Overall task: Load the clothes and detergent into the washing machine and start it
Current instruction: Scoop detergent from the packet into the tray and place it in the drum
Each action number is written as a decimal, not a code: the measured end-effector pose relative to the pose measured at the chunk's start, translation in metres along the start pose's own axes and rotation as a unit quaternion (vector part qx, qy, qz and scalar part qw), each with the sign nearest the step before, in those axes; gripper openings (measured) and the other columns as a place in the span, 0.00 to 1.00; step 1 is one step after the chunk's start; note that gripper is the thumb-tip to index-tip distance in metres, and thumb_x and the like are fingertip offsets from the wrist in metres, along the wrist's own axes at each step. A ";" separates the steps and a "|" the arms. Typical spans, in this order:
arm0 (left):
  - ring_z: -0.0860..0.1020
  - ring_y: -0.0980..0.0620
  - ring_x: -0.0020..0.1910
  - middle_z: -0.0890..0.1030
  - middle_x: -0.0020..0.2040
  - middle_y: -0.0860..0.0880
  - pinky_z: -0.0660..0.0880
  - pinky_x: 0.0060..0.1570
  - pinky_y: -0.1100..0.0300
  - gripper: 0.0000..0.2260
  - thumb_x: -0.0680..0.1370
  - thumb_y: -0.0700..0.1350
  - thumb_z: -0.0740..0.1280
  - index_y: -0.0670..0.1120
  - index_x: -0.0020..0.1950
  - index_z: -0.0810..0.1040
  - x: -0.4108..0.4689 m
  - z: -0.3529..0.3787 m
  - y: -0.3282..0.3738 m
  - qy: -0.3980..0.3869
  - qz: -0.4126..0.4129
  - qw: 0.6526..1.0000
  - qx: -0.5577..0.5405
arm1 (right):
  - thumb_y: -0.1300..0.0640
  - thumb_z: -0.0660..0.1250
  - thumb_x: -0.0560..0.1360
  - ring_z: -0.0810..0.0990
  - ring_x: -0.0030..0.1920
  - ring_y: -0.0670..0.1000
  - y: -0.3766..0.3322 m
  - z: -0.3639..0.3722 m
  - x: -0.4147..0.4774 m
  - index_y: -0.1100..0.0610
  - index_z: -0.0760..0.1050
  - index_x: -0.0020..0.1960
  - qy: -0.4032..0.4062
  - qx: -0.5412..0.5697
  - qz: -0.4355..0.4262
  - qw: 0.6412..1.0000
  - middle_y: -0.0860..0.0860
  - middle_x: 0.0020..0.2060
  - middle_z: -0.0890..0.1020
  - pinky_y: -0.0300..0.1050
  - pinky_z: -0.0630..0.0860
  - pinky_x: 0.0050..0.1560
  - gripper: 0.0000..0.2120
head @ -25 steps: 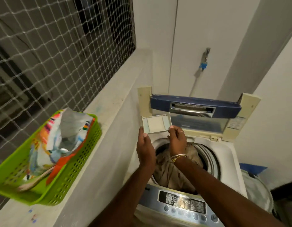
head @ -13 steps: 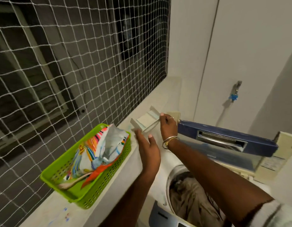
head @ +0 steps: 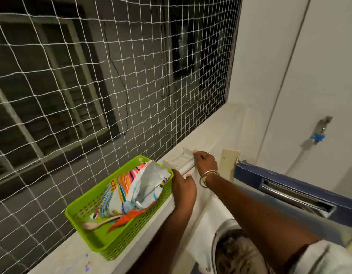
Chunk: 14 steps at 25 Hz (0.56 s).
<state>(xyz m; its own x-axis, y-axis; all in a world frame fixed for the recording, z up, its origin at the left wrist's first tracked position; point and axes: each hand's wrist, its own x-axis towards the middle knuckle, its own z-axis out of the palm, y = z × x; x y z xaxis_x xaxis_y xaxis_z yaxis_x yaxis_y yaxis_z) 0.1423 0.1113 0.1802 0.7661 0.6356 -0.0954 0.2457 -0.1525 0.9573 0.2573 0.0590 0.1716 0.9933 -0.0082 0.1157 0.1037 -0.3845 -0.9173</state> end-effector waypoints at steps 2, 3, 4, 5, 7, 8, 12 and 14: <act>0.65 0.43 0.74 0.62 0.77 0.43 0.61 0.74 0.54 0.26 0.81 0.40 0.61 0.42 0.78 0.58 0.001 0.001 0.006 0.011 -0.038 0.999 -0.018 | 0.44 0.61 0.80 0.79 0.52 0.54 0.000 0.001 0.004 0.54 0.84 0.56 -0.009 -0.009 0.005 1.000 0.52 0.53 0.84 0.44 0.73 0.58 0.18; 0.67 0.42 0.72 0.66 0.74 0.42 0.65 0.71 0.53 0.25 0.81 0.39 0.60 0.42 0.77 0.59 0.001 0.001 0.009 0.011 -0.061 0.998 -0.029 | 0.43 0.61 0.80 0.80 0.53 0.55 0.000 0.001 0.005 0.54 0.84 0.56 -0.014 -0.013 0.009 1.000 0.52 0.54 0.84 0.46 0.73 0.60 0.18; 0.70 0.41 0.69 0.69 0.69 0.41 0.67 0.69 0.52 0.22 0.81 0.39 0.60 0.41 0.75 0.62 0.003 0.001 0.011 0.006 -0.077 0.996 -0.043 | 0.43 0.61 0.80 0.80 0.53 0.55 0.000 0.001 0.006 0.54 0.84 0.56 -0.018 -0.014 0.011 1.000 0.52 0.54 0.84 0.47 0.74 0.61 0.18; 0.72 0.40 0.67 0.72 0.64 0.41 0.69 0.67 0.51 0.19 0.81 0.40 0.59 0.41 0.73 0.64 0.004 0.003 0.014 0.002 -0.095 0.993 -0.071 | 0.43 0.62 0.79 0.80 0.54 0.56 0.001 0.001 0.006 0.53 0.84 0.56 -0.019 -0.010 0.014 1.000 0.52 0.53 0.85 0.48 0.74 0.62 0.18; 0.73 0.41 0.65 0.73 0.64 0.41 0.70 0.69 0.50 0.18 0.82 0.43 0.58 0.43 0.72 0.65 0.001 0.004 0.019 0.021 -0.134 0.983 -0.122 | 0.44 0.62 0.79 0.80 0.53 0.55 0.001 -0.001 0.005 0.53 0.84 0.55 -0.024 -0.004 0.018 1.000 0.51 0.53 0.85 0.48 0.74 0.62 0.17; 0.73 0.41 0.65 0.72 0.67 0.41 0.69 0.69 0.49 0.19 0.82 0.43 0.58 0.43 0.73 0.64 -0.001 0.005 0.018 0.032 -0.130 0.983 -0.127 | 0.44 0.62 0.79 0.80 0.53 0.55 0.001 -0.003 0.004 0.53 0.84 0.56 -0.029 -0.003 0.020 0.999 0.51 0.54 0.85 0.48 0.74 0.62 0.17; 0.67 0.42 0.72 0.64 0.75 0.43 0.66 0.72 0.49 0.28 0.79 0.39 0.61 0.45 0.78 0.57 -0.009 0.009 0.009 0.050 -0.053 0.997 -0.037 | 0.47 0.62 0.80 0.78 0.61 0.57 0.001 -0.012 -0.006 0.56 0.78 0.64 -0.042 0.003 0.032 0.999 0.54 0.62 0.80 0.49 0.71 0.68 0.19; 0.59 0.43 0.78 0.57 0.79 0.43 0.60 0.76 0.49 0.32 0.78 0.39 0.62 0.44 0.80 0.52 -0.021 0.009 0.004 0.038 -0.023 0.999 0.007 | 0.49 0.61 0.81 0.77 0.62 0.57 -0.003 -0.020 -0.015 0.57 0.75 0.66 -0.026 0.015 0.026 0.999 0.55 0.63 0.79 0.48 0.70 0.67 0.18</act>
<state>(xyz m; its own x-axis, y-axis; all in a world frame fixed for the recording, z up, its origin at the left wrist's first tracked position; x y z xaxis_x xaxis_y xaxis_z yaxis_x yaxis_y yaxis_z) 0.1330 0.0906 0.1838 0.7066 0.6976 -0.1186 0.2890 -0.1315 0.9483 0.2406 0.0417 0.1806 0.9986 0.0216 0.0484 0.0529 -0.3576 -0.9324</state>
